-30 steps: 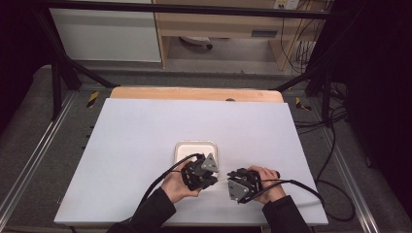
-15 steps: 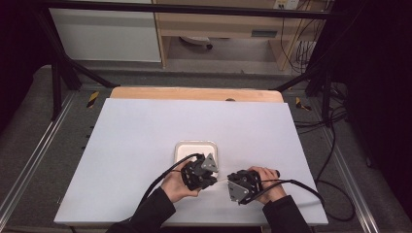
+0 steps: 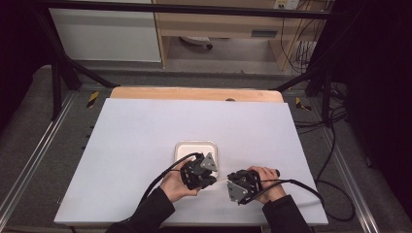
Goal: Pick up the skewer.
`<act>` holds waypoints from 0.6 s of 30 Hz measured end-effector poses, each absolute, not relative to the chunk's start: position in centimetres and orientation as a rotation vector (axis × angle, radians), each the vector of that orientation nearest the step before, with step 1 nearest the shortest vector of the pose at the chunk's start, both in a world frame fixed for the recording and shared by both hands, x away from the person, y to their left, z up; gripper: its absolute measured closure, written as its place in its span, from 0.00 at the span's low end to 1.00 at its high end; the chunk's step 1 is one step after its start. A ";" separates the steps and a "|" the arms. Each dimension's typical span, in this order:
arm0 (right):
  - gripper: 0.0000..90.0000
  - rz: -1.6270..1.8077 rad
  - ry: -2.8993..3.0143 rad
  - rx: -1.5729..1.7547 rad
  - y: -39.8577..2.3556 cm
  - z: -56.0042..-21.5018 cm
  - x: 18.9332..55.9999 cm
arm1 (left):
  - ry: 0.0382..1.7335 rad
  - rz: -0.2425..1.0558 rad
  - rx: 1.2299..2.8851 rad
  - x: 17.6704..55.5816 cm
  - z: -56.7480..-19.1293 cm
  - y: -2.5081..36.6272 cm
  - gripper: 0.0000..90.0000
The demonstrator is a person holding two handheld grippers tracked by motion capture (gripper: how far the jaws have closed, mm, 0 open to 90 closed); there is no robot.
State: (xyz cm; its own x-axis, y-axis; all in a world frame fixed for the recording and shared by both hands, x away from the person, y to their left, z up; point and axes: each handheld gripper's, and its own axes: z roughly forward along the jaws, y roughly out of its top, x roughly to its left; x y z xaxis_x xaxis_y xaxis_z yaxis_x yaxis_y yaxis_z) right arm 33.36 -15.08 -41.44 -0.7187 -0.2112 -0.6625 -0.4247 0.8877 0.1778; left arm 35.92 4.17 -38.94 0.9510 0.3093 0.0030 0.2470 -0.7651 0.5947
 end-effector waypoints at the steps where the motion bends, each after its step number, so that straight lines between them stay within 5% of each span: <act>1: 0.99 0.408 2.387 -0.452 -15.1 -41.5 33.4 | 0.403 0.133 2.486 36.0 -38.9 4.2 0.93; 9: 0.99 0.383 2.383 -0.456 -15.1 -41.5 33.4 | 0.447 0.115 2.548 36.4 -39.0 4.4 0.73; 18: 0.99 0.382 2.390 -0.458 -15.0 -41.5 33.4 | 0.432 0.071 2.630 36.5 -40.0 3.7 0.88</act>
